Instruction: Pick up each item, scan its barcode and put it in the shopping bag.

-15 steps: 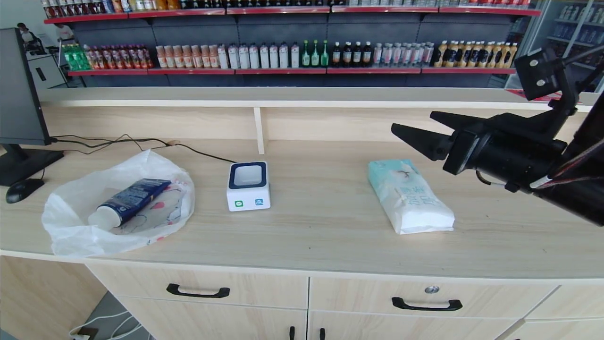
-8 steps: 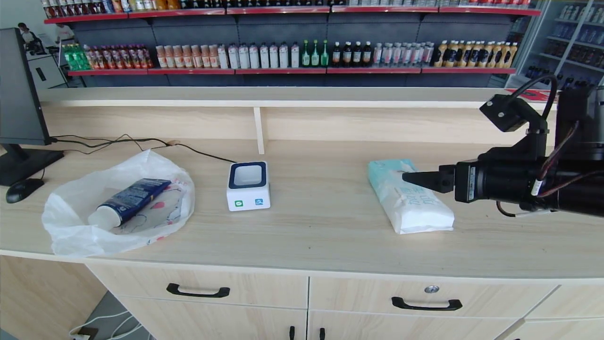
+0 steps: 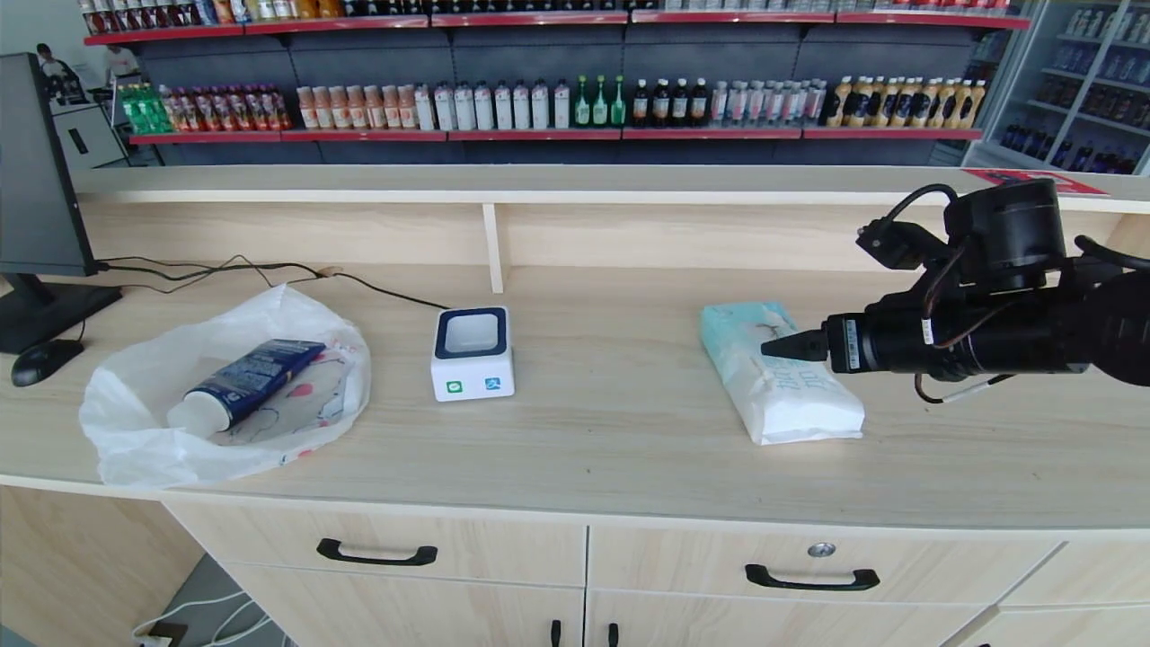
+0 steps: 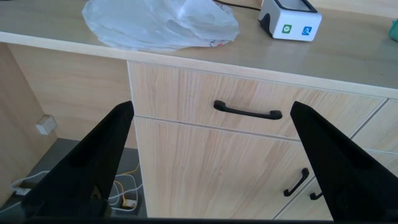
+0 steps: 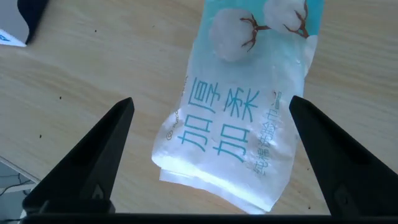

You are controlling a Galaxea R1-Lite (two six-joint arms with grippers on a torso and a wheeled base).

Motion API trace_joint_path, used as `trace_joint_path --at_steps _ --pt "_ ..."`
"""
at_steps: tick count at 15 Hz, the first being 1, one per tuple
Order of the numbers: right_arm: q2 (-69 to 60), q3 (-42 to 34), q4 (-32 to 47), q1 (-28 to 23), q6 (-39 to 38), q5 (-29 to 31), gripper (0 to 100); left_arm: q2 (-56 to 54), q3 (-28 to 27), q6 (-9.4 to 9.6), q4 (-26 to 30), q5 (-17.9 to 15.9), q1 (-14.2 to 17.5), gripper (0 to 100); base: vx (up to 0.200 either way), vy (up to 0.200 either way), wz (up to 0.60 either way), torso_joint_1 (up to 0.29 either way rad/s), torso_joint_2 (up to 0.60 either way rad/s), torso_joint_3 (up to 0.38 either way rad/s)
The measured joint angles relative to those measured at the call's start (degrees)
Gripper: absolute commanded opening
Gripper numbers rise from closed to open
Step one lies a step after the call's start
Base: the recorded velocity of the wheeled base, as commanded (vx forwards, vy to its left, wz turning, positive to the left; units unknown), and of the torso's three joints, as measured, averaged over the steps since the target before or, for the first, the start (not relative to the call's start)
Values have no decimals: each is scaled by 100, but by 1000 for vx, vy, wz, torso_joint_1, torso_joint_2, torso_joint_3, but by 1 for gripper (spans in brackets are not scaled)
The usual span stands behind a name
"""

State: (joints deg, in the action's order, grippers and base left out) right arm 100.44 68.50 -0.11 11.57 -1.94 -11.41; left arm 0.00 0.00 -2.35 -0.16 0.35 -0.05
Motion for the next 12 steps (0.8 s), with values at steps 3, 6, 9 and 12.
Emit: trace_joint_path --at_steps 3,6,9,12 --pt "325 243 108 -57 243 200 100 0 0 0 0 2 0 100 0 0 0 0 0 0" --pt "651 485 93 -112 489 305 100 0 0 0 0 0 0 100 0 0 0 0 0 0" --pt "866 686 93 -101 563 397 100 0 0 0 0 0 0 100 0 0 0 0 0 0" --pt "946 656 174 -28 596 492 100 0 0 0 0 0 -5 100 0 0 0 0 0 0"
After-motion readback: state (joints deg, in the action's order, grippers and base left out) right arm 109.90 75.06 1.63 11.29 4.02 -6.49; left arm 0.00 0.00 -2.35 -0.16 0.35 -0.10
